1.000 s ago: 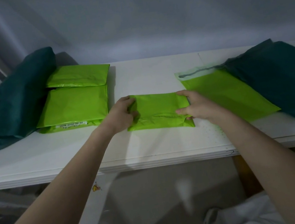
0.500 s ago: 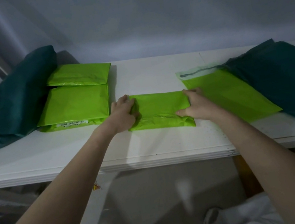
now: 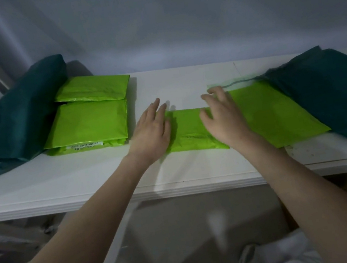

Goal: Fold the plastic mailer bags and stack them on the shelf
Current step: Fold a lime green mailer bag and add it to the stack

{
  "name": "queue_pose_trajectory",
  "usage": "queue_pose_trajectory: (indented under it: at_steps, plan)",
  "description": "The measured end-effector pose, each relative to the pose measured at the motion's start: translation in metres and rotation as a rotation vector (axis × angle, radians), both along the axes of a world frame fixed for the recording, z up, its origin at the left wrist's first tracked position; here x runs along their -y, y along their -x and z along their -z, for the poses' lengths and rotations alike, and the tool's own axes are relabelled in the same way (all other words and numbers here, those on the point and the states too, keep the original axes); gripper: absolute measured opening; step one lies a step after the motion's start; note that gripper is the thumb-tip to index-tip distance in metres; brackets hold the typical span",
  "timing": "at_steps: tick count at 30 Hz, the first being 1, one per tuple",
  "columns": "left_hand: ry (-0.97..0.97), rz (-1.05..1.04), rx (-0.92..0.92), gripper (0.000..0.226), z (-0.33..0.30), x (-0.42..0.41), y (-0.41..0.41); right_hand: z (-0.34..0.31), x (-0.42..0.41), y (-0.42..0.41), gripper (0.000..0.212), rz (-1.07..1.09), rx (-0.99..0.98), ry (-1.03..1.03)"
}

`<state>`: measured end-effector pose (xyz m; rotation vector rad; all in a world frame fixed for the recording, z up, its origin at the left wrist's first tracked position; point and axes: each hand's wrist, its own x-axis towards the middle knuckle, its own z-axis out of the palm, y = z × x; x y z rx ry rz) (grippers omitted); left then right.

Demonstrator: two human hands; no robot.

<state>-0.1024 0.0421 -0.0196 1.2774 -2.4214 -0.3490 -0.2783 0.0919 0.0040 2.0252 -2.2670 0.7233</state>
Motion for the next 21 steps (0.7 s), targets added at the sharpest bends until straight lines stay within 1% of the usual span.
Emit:
queue_pose_trajectory:
  at_steps: [2, 4, 6, 9, 12, 14, 16, 18, 21]
  plan:
    - [-0.032, 0.005, 0.061, 0.055, 0.007, -0.001, 0.005, 0.012, 0.003, -0.009, 0.048, -0.071, -0.073, -0.076]
    - [-0.048, 0.026, 0.149, 0.054, 0.014, -0.003, 0.008, 0.022, 0.005, -0.017, 0.055, -0.105, -0.120, -0.168]
    - [-0.066, 0.054, 0.200, 0.055, 0.020, -0.002, 0.008, 0.032, 0.006, -0.021, 0.055, -0.115, -0.120, -0.257]
    - [-0.080, 0.097, 0.209, 0.068, 0.024, 0.003, 0.007, 0.037, 0.005, -0.023, 0.054, -0.113, -0.111, -0.317]
    - [-0.083, 0.084, 0.211, 0.069, 0.025, 0.006, 0.006, 0.037, 0.005, -0.025, 0.053, -0.103, -0.149, -0.315]
    - [-0.033, 0.103, 0.285, 0.078, 0.027, 0.005, 0.006, 0.036, 0.004, -0.026, 0.052, -0.105, -0.161, -0.320]
    - [-0.038, 0.103, 0.336, 0.085, 0.026, 0.004, 0.006, 0.034, 0.005, -0.025, 0.052, -0.114, -0.166, -0.330]
    - [-0.052, 0.077, 0.324, 0.078, 0.023, 0.001, 0.006, 0.033, 0.006, -0.024, 0.052, -0.117, -0.175, -0.332]
    - [-0.059, 0.047, 0.285, 0.055, 0.020, -0.004, 0.008, 0.035, 0.005, -0.025, 0.052, -0.105, -0.187, -0.318]
